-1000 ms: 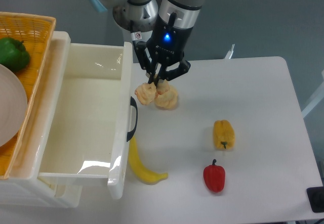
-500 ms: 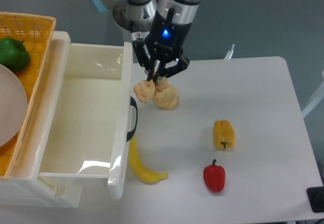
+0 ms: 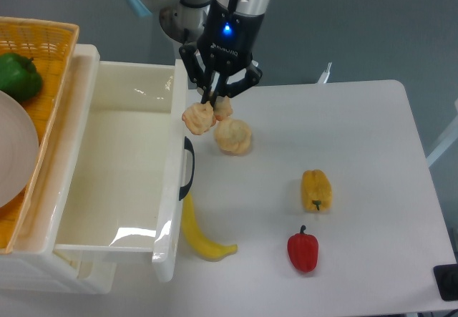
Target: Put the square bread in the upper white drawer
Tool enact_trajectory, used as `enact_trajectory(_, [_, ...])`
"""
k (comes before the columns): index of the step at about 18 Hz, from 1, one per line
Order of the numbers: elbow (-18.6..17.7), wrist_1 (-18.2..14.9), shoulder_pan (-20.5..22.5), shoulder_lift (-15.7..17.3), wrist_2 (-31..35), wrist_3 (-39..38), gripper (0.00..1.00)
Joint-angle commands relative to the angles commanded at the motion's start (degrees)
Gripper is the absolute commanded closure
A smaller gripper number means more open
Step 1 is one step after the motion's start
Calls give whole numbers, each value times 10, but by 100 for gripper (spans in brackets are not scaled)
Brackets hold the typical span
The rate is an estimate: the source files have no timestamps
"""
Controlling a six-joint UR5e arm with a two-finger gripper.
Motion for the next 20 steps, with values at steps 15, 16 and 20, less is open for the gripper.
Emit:
enact_trajectory(15, [-15, 0, -88, -8, -8, -4, 53])
enact_trajectory(16, [-16, 0, -88, -8, -8, -3, 47])
enact_trajectory(20, [-15, 0, -89, -12, -8, -1, 46])
